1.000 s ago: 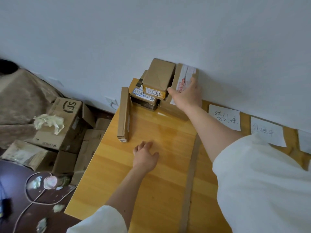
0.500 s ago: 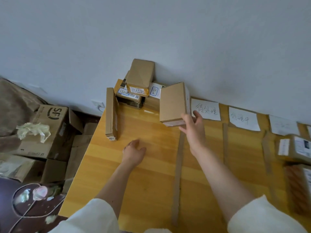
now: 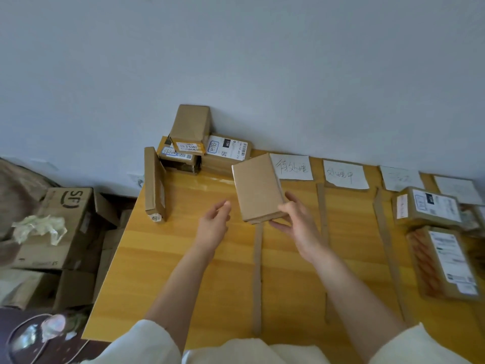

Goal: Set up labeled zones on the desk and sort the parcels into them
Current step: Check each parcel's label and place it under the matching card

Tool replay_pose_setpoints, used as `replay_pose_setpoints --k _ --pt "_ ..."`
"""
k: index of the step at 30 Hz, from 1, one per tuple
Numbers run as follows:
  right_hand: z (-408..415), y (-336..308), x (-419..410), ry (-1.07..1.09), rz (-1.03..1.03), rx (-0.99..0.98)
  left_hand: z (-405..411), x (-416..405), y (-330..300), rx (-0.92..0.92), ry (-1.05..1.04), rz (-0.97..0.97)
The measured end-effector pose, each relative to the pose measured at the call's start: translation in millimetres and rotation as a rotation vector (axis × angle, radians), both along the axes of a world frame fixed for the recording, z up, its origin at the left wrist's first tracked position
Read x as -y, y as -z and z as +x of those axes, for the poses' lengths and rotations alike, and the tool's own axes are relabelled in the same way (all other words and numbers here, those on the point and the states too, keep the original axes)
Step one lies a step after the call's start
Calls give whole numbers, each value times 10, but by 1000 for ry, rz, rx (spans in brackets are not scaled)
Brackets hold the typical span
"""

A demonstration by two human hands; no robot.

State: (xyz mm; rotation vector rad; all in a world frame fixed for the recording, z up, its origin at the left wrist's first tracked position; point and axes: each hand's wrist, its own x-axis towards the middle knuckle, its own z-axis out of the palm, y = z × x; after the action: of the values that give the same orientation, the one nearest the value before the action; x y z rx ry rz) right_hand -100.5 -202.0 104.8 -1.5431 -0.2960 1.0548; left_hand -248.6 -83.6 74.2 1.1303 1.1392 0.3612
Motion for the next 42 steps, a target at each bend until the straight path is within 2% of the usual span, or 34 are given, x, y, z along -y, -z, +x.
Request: replay_pose_setpoints --k 3,5,14,19,23,27,29,32,38,42 --pt "2 23 147 113 139 -414 46 145 -91 97 -10 -75" --pt "-10 70 251 141 132 -598 65 238 -106 147 3 -101" --pt "-13 169 512 171 107 -739 121 581 -182 262 79 -114" --pt "60 188 636 113 3 -675 117 656 -216 286 68 -95" --pt "191 152 689 36 -130 -581 57 662 -189 296 143 -128" --pt "213 112 678 188 95 -606 48 750 -134 334 121 -260" --pt "125 63 655 81 158 -502 73 810 -110 389 114 -320" --pt "-35 45 633 -102 78 -323 108 898 -121 423 170 -335" --pt "-76 18 632 5 61 -347 25 914 -93 287 267 -283" --pt "-19 40 719 88 -28 -320 -24 914 -71 208 233 -267"
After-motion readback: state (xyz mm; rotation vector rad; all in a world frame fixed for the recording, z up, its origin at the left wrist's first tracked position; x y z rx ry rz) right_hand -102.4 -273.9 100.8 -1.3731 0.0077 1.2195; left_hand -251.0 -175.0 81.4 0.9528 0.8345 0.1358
